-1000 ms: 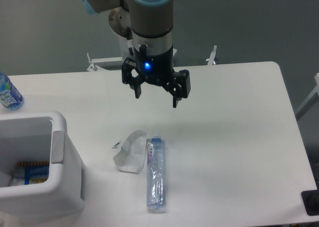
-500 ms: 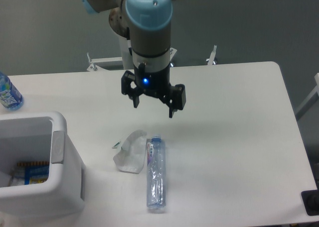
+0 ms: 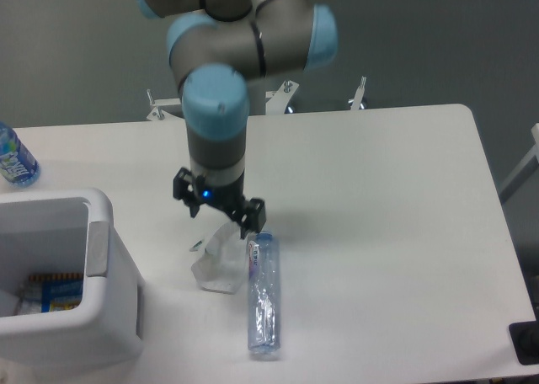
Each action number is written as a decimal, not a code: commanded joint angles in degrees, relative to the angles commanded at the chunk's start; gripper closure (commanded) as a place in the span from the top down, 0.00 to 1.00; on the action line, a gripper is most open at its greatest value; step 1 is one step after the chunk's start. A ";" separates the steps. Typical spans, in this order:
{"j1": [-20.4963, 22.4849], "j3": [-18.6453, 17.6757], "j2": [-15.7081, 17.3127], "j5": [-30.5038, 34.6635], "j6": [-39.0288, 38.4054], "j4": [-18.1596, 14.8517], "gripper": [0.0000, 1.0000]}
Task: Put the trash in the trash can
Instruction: 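Lower the gripper onto the crumpled clear plastic bag, then close the gripper on the bag and lift it, then carry the bag over the white bin and release it inside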
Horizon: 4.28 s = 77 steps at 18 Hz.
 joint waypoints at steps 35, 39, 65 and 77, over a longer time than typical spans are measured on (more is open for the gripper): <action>-2.03 -2.11 -2.21 1.67 -4.49 3.53 0.00; -0.97 -1.06 2.62 -1.92 -4.31 3.44 0.00; 4.75 18.10 10.19 -33.05 -33.14 7.04 0.00; -7.81 18.02 3.60 -32.96 -33.49 11.09 0.16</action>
